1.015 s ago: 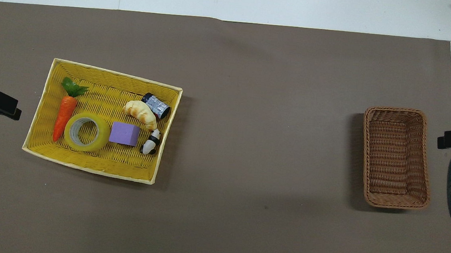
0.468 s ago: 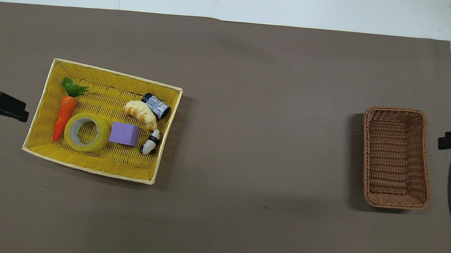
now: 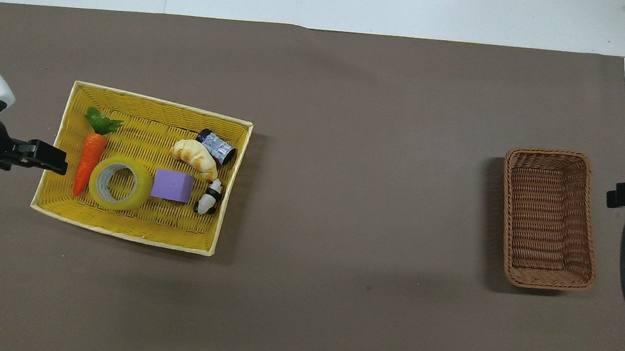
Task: Move tape to another basket
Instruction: 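Reach the left gripper into the yellow tray and grasp the yellow tape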
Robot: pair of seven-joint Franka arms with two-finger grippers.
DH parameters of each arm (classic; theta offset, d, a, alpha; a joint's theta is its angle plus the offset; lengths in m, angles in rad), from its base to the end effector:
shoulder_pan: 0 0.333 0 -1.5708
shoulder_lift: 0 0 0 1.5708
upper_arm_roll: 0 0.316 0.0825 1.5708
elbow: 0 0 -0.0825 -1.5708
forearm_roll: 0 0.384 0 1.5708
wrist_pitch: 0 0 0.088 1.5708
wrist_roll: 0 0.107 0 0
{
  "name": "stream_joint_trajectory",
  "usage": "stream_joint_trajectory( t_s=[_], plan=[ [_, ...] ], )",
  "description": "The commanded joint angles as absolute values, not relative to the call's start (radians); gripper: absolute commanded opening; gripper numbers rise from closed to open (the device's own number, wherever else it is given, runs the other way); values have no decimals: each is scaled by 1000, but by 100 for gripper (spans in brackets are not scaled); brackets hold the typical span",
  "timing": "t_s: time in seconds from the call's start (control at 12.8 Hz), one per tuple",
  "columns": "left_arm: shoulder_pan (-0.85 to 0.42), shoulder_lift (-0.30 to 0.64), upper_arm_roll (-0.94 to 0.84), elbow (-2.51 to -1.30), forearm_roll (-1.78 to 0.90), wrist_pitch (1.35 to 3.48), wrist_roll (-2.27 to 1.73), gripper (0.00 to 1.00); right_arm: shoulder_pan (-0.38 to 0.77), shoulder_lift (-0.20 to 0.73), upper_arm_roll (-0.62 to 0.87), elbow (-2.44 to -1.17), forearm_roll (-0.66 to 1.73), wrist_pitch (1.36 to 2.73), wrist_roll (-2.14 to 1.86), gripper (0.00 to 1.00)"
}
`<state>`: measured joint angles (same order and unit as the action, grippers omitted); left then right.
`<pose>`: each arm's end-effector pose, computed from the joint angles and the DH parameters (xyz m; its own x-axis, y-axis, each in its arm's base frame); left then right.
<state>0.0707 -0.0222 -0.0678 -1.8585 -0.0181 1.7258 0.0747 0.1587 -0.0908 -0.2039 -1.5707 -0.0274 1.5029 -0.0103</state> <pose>0.5433 -0.0004 0.5135 0.9917 -0.0688 -0.1088 -0.0665 -0.9975 0.0241 0.5186 -0.0322 0.6662 0.9991 -0.0363 0.0210 -0.0365 -0.9993 0.0091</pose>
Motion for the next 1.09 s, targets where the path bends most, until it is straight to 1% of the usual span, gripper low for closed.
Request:
stream_joint_trajectory(
  t_s=[0.0,0.08,0.23,0.55,0.78,0.86,1.01],
  plan=[
    [71,-61,-64,-1998,-14,1853,63,100,149,-109,-199,-1586,-34,1491,-40,100],
    [71,-61,-64,-2034,-14,1897,63,100,149,-109,-199,-1586,-34,1491,-40,100],
    [74,-46,-64,-2068,-14,1943,63,100,149,-109,-199,-1586,-34,1491,-40,100],
    [74,-9,-64,-2170,-15,2115,58,100,147,-109,-199,-1586,-34,1491,-40,100],
    [75,23,-64,-2203,-17,2166,54,100,147,-109,-199,-1586,-34,1491,-40,100],
    [75,31,-64,-2221,-34,2195,54,97,147,-109,-199,-1586,-34,1491,-40,100],
    [74,35,-64,-2279,-77,2270,55,83,147,-109,-199,-1586,-34,1491,-40,100]
  ],
)
